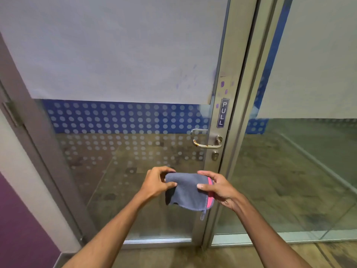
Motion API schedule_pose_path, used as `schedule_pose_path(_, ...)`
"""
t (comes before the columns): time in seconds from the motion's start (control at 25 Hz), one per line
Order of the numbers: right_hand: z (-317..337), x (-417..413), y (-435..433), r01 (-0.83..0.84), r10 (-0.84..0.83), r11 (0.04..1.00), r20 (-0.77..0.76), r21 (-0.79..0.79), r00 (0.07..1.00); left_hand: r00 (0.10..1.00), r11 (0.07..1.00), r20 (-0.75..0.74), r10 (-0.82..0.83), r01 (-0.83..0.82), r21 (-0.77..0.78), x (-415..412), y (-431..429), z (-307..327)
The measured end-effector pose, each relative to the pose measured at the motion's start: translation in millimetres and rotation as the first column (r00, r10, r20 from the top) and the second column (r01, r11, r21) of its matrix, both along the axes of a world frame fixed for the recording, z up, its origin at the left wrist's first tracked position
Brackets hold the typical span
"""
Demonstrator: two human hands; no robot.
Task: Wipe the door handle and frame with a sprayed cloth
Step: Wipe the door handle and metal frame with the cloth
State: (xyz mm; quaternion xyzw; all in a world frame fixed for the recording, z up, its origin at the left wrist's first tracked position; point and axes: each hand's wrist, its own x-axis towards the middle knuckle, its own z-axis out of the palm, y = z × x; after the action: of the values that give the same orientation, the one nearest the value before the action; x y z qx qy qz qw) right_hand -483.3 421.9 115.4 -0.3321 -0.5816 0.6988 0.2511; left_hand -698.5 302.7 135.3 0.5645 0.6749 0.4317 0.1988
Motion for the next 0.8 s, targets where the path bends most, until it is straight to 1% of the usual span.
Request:
schedule_pose_path(0.08,4.8,-8.7,7.0,-0.045,0.009,0.978,0.172,0.204,0.985,0.997,0.999,-0.071,-0.034,0.034,-0.001,-13.9,9.7,4.9)
schedule_pose_path(0.12,6.8,-12.0,11.4,-0.063,-0.009,0.953,0.234,0.298,0.972,0.996,0.998,-0.068,-0.061,0.060,-0.017,-19.8,14.6,5.2)
schedule_pose_path(0.16,7.2,-14.5,16.9,-0.071,-0.028,0.929,0.261,0.363,0.965,0.996,0.995,-0.021,-0.090,0.089,-0.038,-24.0,19.5,4.7)
schedule_pose_path(0.2,8.4,-15.8,22.1,-0.069,-0.040,0.915,0.259,0.397,0.965,0.991,0.993,0.076,-0.107,0.111,-0.048,-26.2,24.1,3.7)
schedule_pose_path(0.28,11.2,-16.4,34.7,-0.058,-0.032,0.918,0.219,0.392,0.975,0.950,0.994,0.299,-0.089,0.106,-0.039,-28.1,35.4,1.4)
schedule_pose_path(0.32,12.3,-17.0,42.3,-0.055,-0.014,0.935,0.192,0.350,0.981,0.923,0.995,0.378,-0.069,0.089,-0.036,-28.1,43.0,-0.2)
schedule_pose_path(0.4,15.7,-21.4,56.2,-0.040,0.023,0.980,0.090,0.195,0.996,0.846,0.994,0.531,-0.045,0.091,-0.061,-25.5,60.3,-0.7)
schedule_pose_path(0.52,19.5,-30.4,79.2,0.009,-0.016,0.999,-0.130,-0.052,0.991,0.655,0.993,0.755,0.006,0.085,-0.082,-21.7,88.0,3.5)
schedule_pose_path(0.6,23.0,-35.3,91.9,0.023,-0.086,0.977,-0.295,-0.211,0.952,0.530,0.997,0.848,0.015,0.055,-0.052,-16.9,107.1,9.4)
schedule_pose_path(0.64,23.2,-37.3,96.7,-0.010,-0.127,0.949,-0.412,-0.316,0.902,0.471,0.999,0.882,0.001,0.036,-0.021,-13.6,117.6,12.4)
schedule_pose_path(0.68,22.0,-39.4,100.2,-0.071,-0.175,0.911,-0.537,-0.405,0.825,0.408,1.000,0.912,-0.024,0.017,0.019,-8.9,128.0,15.9)
schedule_pose_path(0.72,19.6,-42.1,102.8,-0.141,-0.215,0.882,-0.651,-0.449,0.728,0.347,0.998,0.936,-0.050,-0.007,0.056,-3.2,138.4,19.3)
schedule_pose_path(0.76,17.2,-44.8,104.3,-0.204,-0.228,0.870,-0.732,-0.450,0.643,0.301,0.996,0.951,-0.072,-0.035,0.086,2.9,149.1,21.9)
schedule_pose_path(0.8,16.2,-48.6,103.4,-0.248,-0.218,0.871,-0.786,-0.424,0.579,0.282,0.993,0.956,-0.079,-0.066,0.101,9.6,158.9,24.0)
